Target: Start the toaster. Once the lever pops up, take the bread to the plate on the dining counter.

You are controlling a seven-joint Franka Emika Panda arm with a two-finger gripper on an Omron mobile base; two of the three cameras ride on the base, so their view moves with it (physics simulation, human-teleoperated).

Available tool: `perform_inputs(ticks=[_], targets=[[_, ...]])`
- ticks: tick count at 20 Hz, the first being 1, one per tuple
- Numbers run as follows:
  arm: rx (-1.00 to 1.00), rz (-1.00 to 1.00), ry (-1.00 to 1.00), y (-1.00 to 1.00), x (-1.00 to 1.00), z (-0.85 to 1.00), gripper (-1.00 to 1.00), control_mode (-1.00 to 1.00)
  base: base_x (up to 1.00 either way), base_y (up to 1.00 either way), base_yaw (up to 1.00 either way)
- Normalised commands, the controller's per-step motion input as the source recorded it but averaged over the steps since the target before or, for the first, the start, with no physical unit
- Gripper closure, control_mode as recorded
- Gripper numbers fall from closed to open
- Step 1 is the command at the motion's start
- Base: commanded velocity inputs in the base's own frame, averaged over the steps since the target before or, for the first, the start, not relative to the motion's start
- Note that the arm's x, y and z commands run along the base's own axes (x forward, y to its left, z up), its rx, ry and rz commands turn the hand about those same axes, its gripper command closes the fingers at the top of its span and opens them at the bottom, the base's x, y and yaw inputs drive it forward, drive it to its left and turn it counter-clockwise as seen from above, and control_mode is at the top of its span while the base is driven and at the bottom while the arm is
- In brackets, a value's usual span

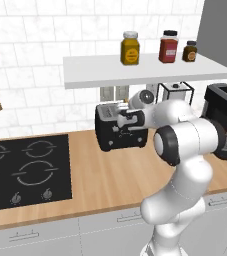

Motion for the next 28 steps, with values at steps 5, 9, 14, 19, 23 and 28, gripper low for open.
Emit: perform_inputs(ticks=[5, 9, 14, 19, 23, 28], targets=[[0.00, 0.00, 0.00, 0.00, 0.20, -0.09, -1.00, -1.00, 0.00, 0.00, 0.00], [0.00, 0.00, 0.00, 0.00, 0.14, -0.13, -1.00, -1.00, 0.00, 0.00, 0.00], [0.00, 0.00, 0.00, 0.00, 0.17, -0.03, -1.00, -1.00, 0.00, 0.00, 0.00], [0.00, 0.00, 0.00, 0.00, 0.07, 0.00, 1.00, -1.00, 0.00, 0.00, 0.00], [0.00, 0.00, 0.00, 0.00, 0.00, -0.04, 1.00, -1.00, 0.00, 0.00, 0.00], [0.00, 0.00, 0.00, 0.00, 0.00, -0.06, 1.00, -1.00, 0.00, 0.00, 0.00]])
